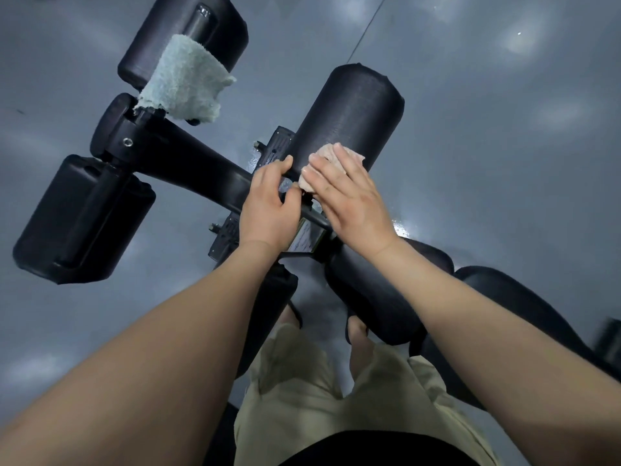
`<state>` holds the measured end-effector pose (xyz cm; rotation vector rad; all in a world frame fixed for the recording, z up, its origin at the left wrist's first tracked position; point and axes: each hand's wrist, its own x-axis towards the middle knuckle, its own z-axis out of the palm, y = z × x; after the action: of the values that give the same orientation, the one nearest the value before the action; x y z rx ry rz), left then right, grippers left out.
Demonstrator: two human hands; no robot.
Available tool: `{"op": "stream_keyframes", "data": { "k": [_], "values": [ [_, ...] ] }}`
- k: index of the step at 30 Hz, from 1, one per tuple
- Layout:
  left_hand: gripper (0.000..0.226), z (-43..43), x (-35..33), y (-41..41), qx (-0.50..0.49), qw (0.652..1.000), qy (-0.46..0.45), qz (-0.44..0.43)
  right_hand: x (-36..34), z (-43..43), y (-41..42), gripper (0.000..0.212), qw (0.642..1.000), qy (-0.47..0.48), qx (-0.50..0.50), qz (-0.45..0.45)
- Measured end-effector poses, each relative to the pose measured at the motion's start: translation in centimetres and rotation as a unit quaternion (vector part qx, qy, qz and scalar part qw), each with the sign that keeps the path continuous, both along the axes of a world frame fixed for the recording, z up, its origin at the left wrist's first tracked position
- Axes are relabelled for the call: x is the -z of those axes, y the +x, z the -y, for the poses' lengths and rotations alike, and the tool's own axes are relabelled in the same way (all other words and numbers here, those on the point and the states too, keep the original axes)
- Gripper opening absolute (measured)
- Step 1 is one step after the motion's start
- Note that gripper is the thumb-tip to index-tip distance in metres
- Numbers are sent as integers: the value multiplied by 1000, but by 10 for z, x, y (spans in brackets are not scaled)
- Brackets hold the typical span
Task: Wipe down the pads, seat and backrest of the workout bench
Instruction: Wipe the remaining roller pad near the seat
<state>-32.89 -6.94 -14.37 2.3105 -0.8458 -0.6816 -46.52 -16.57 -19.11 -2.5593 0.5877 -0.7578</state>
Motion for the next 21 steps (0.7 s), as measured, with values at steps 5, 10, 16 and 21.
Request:
{"op": "stream_keyframes", "data": {
  "k": [5,10,16,21],
  "values": [
    [37,0,2,-2,-9,1000,15,2,10,-18,-17,56,999,45,27,4],
    [33,0,5,-3,-10,1000,15,8,0,-9,-12,47,998,55,44,-6],
    [33,0,6,-3,-6,1000,11,16,-8,19,-13,45,998,28,30,-54],
    [33,1,5,-3,-5,1000,9,14,-16,44,0,45,994,36,60,-81]
  ]
}}
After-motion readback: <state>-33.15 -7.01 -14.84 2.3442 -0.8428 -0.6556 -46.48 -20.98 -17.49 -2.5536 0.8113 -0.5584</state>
